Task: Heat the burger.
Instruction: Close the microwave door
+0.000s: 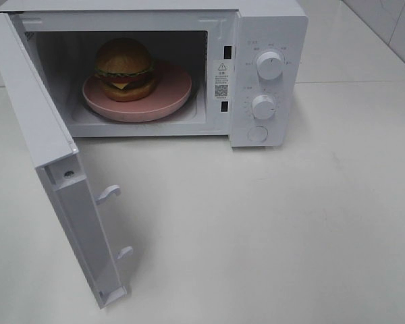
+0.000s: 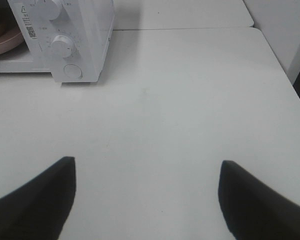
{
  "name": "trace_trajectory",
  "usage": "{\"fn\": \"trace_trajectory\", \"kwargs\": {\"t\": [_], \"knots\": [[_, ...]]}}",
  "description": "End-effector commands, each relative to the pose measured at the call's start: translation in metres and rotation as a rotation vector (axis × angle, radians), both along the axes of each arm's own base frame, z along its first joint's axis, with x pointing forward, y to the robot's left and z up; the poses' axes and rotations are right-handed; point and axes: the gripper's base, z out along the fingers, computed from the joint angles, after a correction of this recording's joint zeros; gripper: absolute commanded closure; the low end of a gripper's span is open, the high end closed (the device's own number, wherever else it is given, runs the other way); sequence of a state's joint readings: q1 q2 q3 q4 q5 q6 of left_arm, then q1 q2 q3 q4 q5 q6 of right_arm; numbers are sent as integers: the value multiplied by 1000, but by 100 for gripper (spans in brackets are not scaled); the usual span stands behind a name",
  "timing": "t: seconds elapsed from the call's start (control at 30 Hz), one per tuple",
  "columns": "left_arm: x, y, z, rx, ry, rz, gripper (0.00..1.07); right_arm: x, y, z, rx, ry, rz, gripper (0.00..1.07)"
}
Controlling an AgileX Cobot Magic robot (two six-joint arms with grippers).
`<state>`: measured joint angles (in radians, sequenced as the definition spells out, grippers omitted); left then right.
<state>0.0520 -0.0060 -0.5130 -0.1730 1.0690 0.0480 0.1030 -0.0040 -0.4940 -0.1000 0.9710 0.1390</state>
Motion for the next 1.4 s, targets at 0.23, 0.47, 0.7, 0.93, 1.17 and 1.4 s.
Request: {"fn": "trace_trajectory", "kwargs": {"t": [0.23, 0.47, 0.7, 0.93, 1.17, 1.4], "knots": [[-2, 0, 1, -3, -22, -10, 9, -4, 0, 0, 5, -31, -5, 31], [0, 0, 7, -9, -38, -7, 9, -4, 0, 0, 5, -31, -5, 31], [12, 1, 19, -16, -86, 8, 34, -4, 0, 0, 5, -31, -5, 31], [32, 3, 25, -23, -85, 22, 84, -4, 0, 0, 5, -31, -5, 31], [54, 5, 27, -24, -68, 39, 107, -4, 0, 0, 5, -31, -5, 31], [77, 9, 18, 17, -197, 52, 107, -3, 0, 0, 5, -32, -5, 31]]}}
